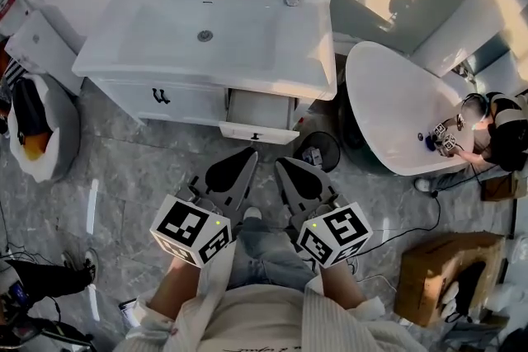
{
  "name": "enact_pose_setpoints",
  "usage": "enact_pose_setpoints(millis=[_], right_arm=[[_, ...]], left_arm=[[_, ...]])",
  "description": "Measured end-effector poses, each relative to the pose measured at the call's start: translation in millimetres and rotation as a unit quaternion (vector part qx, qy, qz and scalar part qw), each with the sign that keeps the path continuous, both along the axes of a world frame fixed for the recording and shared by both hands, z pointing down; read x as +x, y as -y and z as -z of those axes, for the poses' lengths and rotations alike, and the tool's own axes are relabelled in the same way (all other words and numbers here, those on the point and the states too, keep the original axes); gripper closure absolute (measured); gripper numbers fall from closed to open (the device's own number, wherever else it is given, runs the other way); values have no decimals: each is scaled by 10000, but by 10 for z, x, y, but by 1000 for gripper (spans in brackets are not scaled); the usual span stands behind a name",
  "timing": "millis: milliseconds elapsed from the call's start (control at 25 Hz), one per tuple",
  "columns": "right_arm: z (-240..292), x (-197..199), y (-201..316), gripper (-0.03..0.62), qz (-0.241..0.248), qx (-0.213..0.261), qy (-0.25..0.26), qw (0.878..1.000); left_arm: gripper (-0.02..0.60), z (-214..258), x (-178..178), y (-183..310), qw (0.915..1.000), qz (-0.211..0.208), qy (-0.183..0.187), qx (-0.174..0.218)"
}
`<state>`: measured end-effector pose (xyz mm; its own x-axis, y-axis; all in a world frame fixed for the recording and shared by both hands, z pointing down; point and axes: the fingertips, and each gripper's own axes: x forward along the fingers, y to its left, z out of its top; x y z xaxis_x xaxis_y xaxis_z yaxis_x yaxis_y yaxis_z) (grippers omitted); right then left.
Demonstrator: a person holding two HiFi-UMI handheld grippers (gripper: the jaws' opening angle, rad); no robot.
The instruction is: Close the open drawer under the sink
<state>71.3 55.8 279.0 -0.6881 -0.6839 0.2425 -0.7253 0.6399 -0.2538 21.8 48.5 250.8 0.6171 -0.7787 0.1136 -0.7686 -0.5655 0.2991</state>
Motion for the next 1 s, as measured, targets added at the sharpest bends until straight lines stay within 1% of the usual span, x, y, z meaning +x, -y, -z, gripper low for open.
enact_pose_setpoints(millis=[200,400,760,1000], right_arm=[[-100,33,192,585,99,-172,7,9998],[-270,17,378,585,40,-422,-6,9991],[-260,-74,894,585,-251,-480,12,9985],[-217,-272,1311,585,-439,-468,27,9979]], left_arm=[[561,-87,-23,212,9998,173,12,-100],[561,-183,-98,399,9995,215,77,-220],[561,-206,-214,950,9995,-80,81,-279],[561,-166,-409,1383,9992,-278,109,-252]])
